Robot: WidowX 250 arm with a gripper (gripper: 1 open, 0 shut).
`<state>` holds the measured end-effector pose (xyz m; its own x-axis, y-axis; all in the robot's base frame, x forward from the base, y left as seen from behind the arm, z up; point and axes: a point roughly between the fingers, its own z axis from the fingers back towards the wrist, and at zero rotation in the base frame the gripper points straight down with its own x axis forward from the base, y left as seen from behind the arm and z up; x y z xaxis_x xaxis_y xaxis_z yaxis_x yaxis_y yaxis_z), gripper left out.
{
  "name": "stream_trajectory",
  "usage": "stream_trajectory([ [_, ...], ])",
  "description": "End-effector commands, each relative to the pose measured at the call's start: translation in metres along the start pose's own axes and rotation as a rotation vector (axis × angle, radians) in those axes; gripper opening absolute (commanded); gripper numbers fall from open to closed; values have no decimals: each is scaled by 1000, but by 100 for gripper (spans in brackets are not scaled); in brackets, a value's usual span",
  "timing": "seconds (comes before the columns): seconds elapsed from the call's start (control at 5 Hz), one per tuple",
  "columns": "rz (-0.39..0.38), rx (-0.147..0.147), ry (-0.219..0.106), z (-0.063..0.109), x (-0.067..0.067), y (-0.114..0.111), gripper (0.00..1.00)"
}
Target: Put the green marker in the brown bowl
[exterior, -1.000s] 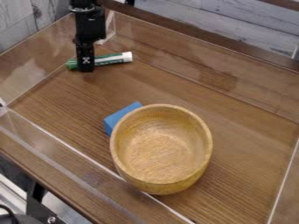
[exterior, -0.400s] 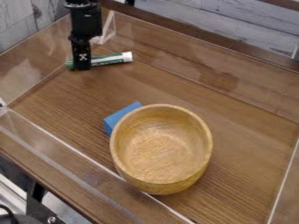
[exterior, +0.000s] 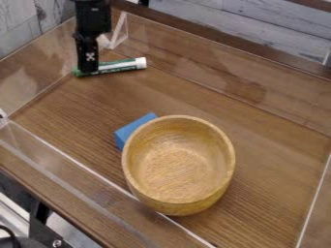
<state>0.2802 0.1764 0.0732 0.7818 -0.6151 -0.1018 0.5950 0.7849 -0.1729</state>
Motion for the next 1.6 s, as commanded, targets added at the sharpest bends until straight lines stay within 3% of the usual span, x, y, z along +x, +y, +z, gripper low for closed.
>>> stream_trajectory([
  [0.0,3,73,-32,27,2,-4,0],
  [0.2,-21,76,-33,21,6,5,100],
  [1.0,-71,76,-55,-7,28,40,100],
  [1.2,-76,72,-62,-12,31,44,0],
  [1.4,-74,71,-67,-15,32,45,0],
])
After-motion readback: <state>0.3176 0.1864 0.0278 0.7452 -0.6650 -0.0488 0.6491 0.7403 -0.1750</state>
